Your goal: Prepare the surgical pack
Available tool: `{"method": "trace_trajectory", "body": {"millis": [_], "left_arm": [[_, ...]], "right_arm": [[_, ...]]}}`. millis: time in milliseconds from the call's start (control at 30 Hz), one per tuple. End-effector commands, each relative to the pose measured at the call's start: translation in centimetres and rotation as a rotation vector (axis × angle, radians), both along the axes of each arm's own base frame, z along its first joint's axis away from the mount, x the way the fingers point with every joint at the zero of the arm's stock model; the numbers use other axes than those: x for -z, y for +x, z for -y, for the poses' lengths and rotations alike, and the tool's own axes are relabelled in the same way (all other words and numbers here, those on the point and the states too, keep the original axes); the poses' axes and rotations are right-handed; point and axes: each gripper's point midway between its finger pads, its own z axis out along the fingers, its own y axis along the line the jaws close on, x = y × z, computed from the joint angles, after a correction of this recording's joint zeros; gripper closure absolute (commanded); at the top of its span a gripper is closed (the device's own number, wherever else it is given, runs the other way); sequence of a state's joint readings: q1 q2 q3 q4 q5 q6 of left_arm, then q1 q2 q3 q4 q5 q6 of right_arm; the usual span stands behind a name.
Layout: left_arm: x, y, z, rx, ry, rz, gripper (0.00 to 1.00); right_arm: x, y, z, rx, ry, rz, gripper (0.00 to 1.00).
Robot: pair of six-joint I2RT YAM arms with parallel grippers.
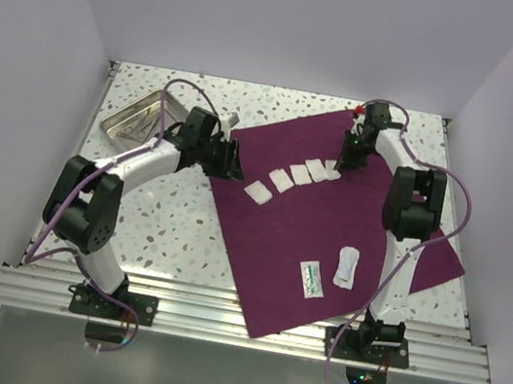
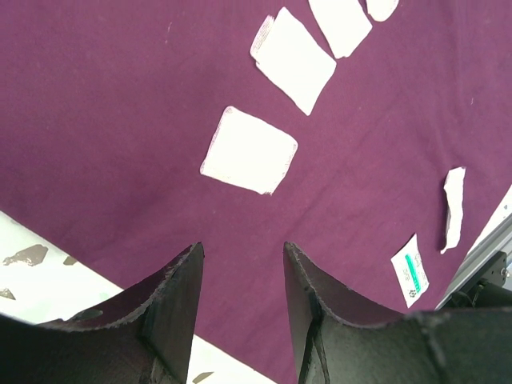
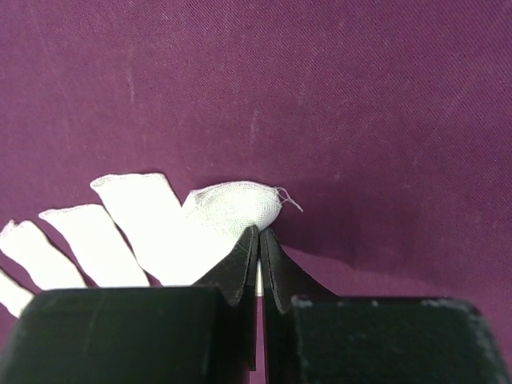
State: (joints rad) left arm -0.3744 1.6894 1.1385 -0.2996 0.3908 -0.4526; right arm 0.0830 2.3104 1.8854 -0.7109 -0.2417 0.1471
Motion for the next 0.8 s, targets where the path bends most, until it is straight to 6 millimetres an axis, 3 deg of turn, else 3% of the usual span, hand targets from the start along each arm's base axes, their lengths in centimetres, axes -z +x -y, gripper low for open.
{"method": "trace_trajectory", "body": {"millis": [0,167,333,567,767], "left_arm": [[-1.8,1.4,1.1,0.014,-0.041,0.059,0.51],[-1.7,1.5,1.3,0.01,-0.054,0.051,0.51],[-1.7,1.5,1.5,0.012,-0.063,0.045,0.52],[-1.5,1.6,1.6,0.014,-0.065,0.045,0.52],[-1.6,1.4,1.4,0.017,-0.058,0.044,0.52]], "right_arm": [[-6.1,1.5,-0.2,0.017,0.023,0.117,1.0],[-8.4,1.1,-1.3,0.005,0.088,0.137,1.0],[-9.5,0.9,-2.3,-0.009,0.13,0.143,1.0],[-7.9,-0.4,-5.4,-0.076,0.185,0.082,1.0],[-6.1,-0.3,-6.5,-0.098,0.165,0.047,1.0]]}}
